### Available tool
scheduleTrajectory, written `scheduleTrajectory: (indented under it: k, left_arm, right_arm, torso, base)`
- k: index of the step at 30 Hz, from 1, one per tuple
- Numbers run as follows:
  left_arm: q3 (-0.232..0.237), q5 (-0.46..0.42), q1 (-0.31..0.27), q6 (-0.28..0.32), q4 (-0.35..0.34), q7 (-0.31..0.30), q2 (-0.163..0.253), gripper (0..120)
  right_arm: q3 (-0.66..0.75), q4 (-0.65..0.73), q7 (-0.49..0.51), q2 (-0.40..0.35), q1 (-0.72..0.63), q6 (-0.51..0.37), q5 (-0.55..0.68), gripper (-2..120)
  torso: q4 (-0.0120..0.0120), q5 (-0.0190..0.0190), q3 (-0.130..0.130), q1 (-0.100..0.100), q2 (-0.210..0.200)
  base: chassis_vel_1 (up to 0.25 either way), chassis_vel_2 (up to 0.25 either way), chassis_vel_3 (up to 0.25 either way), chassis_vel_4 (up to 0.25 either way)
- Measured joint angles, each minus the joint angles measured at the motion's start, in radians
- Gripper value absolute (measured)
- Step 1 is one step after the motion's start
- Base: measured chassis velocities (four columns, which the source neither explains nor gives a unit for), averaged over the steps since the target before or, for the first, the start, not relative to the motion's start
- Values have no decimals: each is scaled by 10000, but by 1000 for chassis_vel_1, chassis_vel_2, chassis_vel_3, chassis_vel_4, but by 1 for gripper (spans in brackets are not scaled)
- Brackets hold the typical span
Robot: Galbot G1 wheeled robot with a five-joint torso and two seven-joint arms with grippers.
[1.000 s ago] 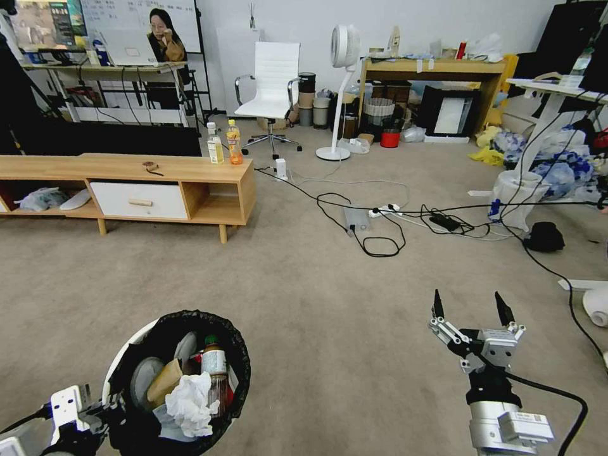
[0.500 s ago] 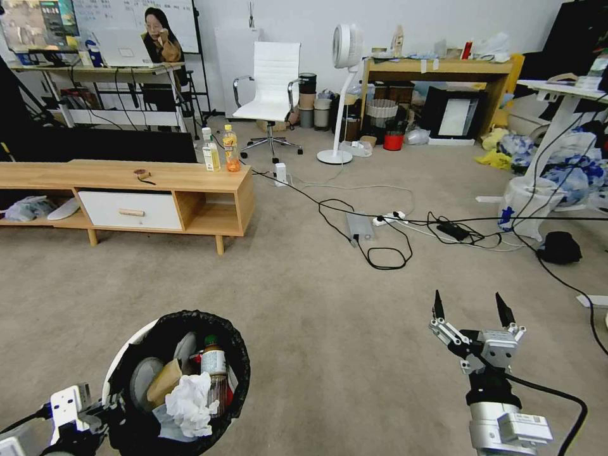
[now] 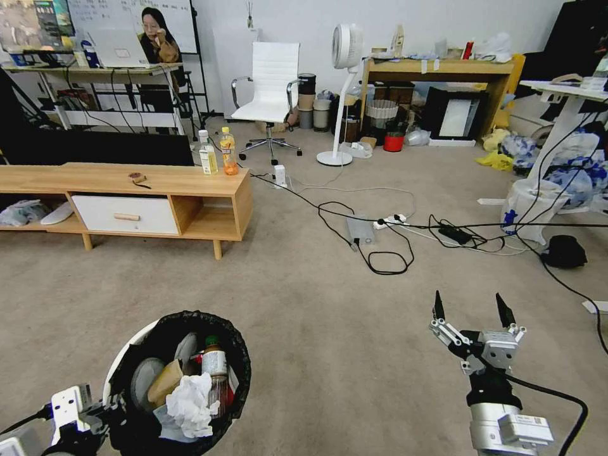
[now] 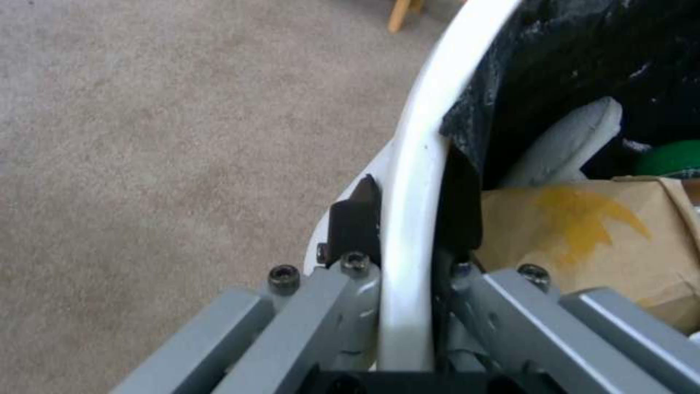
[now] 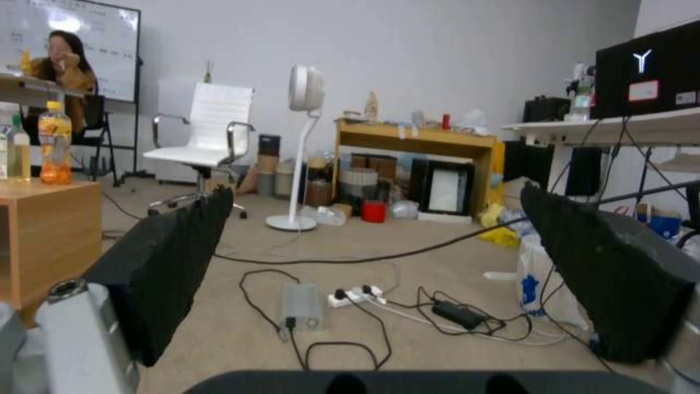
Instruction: Pick up the trash bin and place the garbage on the floor into it.
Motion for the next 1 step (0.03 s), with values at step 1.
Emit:
scheduleTrajectory:
  k: [1]
  left_arm:
    - [0,0,0,0,-7,0,0,1]
  right_arm:
    - [5,5,1,-5,2,0,4,100]
  torso:
    - [0,0,0,1,1]
  base:
    - [0,0,0,0]
